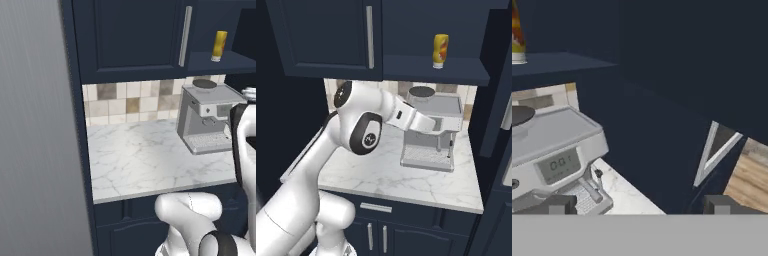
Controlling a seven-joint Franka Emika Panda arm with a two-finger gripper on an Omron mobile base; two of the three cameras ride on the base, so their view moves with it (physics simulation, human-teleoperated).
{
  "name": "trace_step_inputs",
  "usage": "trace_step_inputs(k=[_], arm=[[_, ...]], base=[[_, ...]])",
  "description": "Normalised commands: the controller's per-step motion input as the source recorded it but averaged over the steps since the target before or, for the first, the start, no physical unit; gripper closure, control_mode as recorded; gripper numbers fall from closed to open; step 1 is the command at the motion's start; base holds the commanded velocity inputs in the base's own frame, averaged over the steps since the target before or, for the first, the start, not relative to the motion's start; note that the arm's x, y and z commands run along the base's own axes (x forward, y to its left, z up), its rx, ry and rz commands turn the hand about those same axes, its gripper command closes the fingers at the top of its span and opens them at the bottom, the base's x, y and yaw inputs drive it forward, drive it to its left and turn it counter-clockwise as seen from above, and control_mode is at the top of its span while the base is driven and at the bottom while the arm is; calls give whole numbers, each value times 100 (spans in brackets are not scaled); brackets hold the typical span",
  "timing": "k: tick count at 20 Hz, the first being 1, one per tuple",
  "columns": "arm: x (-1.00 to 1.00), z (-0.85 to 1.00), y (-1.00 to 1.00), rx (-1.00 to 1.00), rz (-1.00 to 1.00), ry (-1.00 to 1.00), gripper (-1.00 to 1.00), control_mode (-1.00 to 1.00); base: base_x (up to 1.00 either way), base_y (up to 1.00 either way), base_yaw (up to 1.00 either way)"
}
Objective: Move the shaker and mustard from the cabinet to the dining counter.
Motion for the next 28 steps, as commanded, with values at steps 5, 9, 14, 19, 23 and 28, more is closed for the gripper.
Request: trace_step_inputs(k=[5, 9, 14, 19, 23, 28], arm=[[-1, 36, 90, 1, 33, 6, -100, -100], [0, 31, 78, 2, 29, 8, -100, -100], [-1, 26, 60, 7, 28, 2, -100, -100], [-5, 33, 45, 12, 13, 0, -100, -100], [0, 21, 41, 0, 0, 0, -100, -100], [0, 18, 29, 0, 0, 0, -100, -100]], base=[[0, 0, 0], [0, 0, 0], [0, 0, 0], [0, 0, 0], [0, 0, 0], [0, 0, 0]])
